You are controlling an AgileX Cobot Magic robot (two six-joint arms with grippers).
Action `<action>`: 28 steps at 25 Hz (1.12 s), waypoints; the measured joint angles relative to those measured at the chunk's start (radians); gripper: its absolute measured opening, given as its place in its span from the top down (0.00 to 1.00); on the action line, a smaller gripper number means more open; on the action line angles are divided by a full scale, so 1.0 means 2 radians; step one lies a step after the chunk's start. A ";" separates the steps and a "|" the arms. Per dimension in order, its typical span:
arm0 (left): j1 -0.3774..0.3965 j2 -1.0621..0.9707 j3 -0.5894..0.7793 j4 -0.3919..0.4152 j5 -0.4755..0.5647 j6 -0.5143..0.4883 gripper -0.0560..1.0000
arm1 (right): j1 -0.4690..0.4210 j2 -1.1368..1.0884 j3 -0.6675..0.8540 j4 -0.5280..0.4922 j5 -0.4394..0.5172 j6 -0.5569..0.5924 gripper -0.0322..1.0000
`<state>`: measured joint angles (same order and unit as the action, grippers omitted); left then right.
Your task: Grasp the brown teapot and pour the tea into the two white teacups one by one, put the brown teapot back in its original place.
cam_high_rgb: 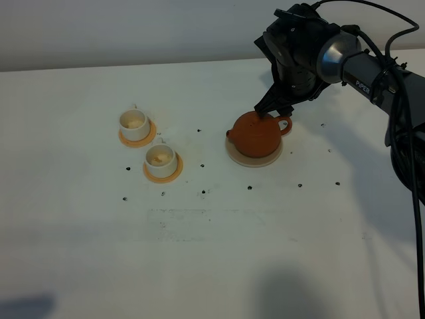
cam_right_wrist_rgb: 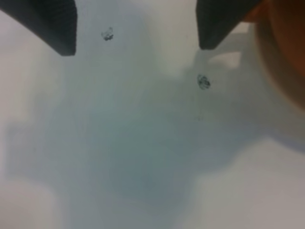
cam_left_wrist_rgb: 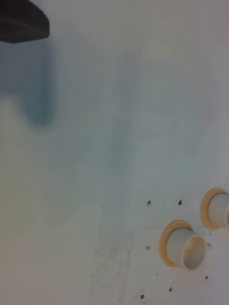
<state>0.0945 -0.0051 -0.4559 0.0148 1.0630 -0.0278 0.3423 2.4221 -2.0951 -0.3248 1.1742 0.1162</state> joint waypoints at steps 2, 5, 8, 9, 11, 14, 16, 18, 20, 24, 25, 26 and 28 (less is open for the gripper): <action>0.000 0.000 0.000 0.000 0.000 0.000 0.67 | 0.000 0.000 0.000 0.001 0.003 -0.004 0.46; 0.000 0.000 0.000 0.000 0.000 0.000 0.67 | 0.000 0.000 0.000 0.001 0.007 -0.005 0.46; 0.000 0.000 0.000 0.000 0.000 0.000 0.67 | 0.000 0.000 0.000 0.004 0.011 -0.007 0.46; 0.000 0.000 0.000 0.000 0.000 0.000 0.67 | 0.000 0.000 0.000 0.006 0.013 -0.009 0.46; 0.000 0.000 0.000 0.000 0.000 0.000 0.67 | 0.000 -0.001 0.000 0.009 0.018 -0.013 0.46; 0.000 0.000 0.000 0.000 0.000 0.000 0.67 | 0.000 -0.003 0.000 0.013 0.022 -0.016 0.46; 0.000 0.000 0.000 0.000 0.000 0.000 0.67 | 0.000 -0.004 0.000 0.015 0.022 -0.016 0.46; 0.000 0.000 0.000 0.000 0.000 0.000 0.67 | 0.000 -0.004 0.000 0.016 0.022 -0.017 0.46; 0.000 0.000 0.000 0.000 0.000 0.000 0.67 | 0.000 -0.004 0.000 0.016 0.022 -0.017 0.46; 0.000 0.000 0.000 0.000 0.000 0.000 0.67 | 0.000 -0.004 0.000 0.016 0.022 -0.018 0.46; 0.000 0.000 0.000 0.000 0.000 0.000 0.67 | 0.000 -0.004 0.000 0.016 0.022 -0.020 0.46; 0.000 0.000 0.000 0.000 0.000 0.000 0.67 | 0.000 -0.004 0.000 0.016 0.022 -0.020 0.46; 0.000 0.000 0.000 0.000 0.000 0.000 0.67 | 0.000 -0.004 0.000 0.016 0.022 -0.022 0.46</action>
<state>0.0945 -0.0051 -0.4559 0.0148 1.0630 -0.0278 0.3423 2.4144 -2.0951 -0.2926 1.2181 0.0713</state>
